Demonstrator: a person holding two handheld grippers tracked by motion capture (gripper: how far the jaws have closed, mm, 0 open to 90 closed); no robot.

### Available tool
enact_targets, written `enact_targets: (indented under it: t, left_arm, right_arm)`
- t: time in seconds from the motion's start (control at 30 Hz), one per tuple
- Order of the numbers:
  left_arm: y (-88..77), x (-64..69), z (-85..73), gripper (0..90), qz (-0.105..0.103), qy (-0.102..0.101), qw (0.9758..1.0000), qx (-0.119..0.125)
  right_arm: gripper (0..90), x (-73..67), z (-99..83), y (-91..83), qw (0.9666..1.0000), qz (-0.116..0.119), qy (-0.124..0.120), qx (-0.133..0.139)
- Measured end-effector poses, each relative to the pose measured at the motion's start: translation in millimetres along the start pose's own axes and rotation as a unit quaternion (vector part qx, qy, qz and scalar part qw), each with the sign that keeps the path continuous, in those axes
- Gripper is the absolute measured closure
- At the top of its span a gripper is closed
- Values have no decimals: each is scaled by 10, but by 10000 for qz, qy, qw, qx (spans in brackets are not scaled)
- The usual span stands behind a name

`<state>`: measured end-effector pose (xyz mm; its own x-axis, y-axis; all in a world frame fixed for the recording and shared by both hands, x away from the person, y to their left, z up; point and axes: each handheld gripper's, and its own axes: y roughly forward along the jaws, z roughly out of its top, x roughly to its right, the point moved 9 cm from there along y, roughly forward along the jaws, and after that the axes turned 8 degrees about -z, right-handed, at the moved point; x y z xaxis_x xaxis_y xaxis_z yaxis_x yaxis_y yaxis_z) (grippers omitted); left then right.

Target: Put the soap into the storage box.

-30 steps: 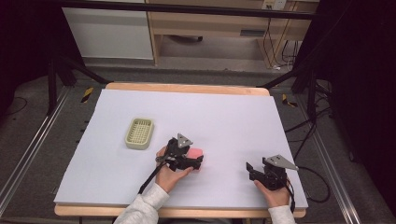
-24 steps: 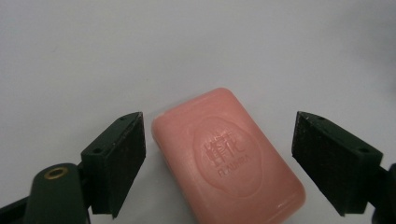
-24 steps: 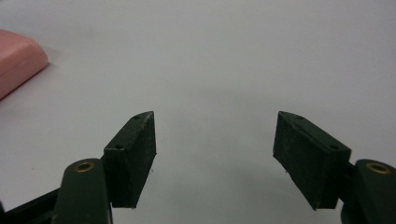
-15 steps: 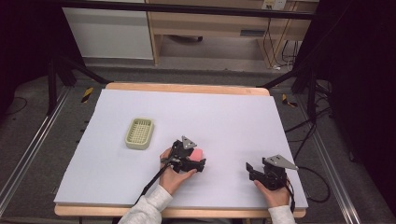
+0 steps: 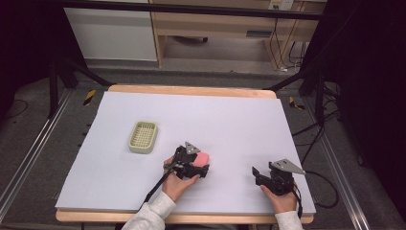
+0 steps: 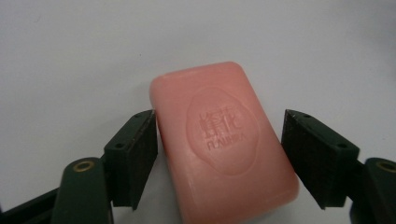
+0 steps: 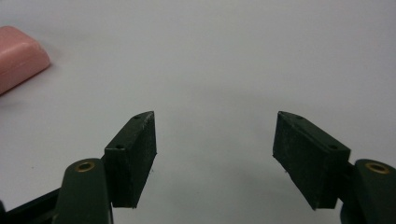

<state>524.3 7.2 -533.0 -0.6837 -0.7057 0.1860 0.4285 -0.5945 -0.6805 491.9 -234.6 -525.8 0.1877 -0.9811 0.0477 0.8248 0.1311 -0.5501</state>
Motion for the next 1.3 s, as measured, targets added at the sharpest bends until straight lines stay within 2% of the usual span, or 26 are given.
enact_targets:
  t: [0.23, 0.53, 0.77, 0.93, 1.0, 1.3]
  left_arm:
    - [-40, -11, -19, 338, -29, 40, 10000, -22]
    - [-83, -19, 71, 294, -57, 167, 9998, -55]
    - [-7, -13, 118, 268, 5, 245, 9992, -308]
    - [65, -36, 88, 272, 60, 236, 9986, -465]
    - [87, -52, 83, 278, 91, 218, 9986, -475]
    - [140, -49, 44, 296, 90, 198, 9980, -586]
  right_arm:
    - [304, -5, -3, 0, 10000, 8, 16, -20]
    - [305, -7, -4, 2, 10000, 26, 7, -22]
    - [306, -16, -5, -3, 9999, 68, 61, -49]
    - [307, -11, -8, 9, 10000, 51, -16, -37]
    - [307, -23, -11, 2, 9999, 89, 49, -75]
    - [308, -17, -13, 9, 9999, 80, 17, -67]
